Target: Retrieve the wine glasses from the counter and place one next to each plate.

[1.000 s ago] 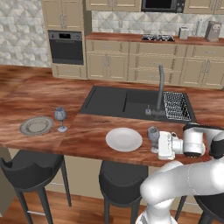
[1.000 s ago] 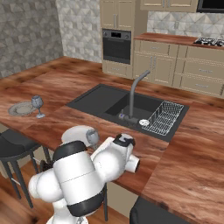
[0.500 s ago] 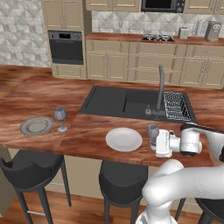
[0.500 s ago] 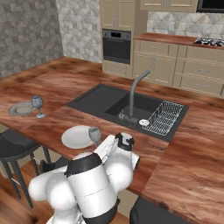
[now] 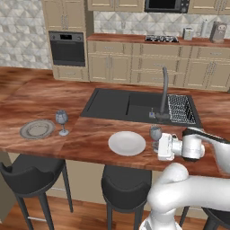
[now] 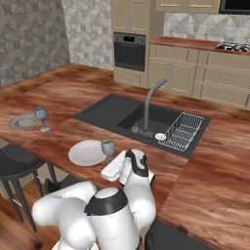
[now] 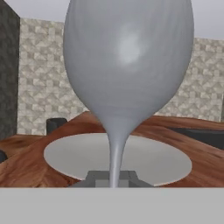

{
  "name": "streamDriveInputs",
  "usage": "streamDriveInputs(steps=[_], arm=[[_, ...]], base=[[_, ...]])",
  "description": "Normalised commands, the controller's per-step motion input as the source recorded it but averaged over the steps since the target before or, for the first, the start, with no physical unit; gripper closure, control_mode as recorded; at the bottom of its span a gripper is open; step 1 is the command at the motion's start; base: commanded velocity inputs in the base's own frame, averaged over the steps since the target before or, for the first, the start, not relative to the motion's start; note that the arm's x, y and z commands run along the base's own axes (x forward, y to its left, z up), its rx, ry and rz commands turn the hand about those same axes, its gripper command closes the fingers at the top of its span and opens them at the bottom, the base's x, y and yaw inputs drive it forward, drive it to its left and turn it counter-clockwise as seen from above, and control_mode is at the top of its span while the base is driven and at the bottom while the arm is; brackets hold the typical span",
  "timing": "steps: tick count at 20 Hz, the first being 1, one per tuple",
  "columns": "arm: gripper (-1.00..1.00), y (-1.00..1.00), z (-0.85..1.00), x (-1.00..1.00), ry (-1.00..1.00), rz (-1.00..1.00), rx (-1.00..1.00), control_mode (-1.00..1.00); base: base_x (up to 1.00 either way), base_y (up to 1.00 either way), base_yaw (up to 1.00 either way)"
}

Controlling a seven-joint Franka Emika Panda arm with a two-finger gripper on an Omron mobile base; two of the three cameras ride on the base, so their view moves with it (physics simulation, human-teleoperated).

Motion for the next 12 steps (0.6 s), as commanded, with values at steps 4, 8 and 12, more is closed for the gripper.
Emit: streamDriveInputs(steps=[4, 8, 12], arm=[[1.0, -0.02, -0.46, 0.0, 0.0, 0.0, 0.03, -1.0], [-1.0, -0.09, -0.42, -0.02, 0.0, 0.0, 0.02, -1.0], [-1.0, -0.34, -0.34, -0.19, 0.0, 0.02, 0.05, -1.0]], base=[[0.0, 0.0, 0.0], [0.0, 0.0, 0.0], [0.0, 0.0, 0.0]])
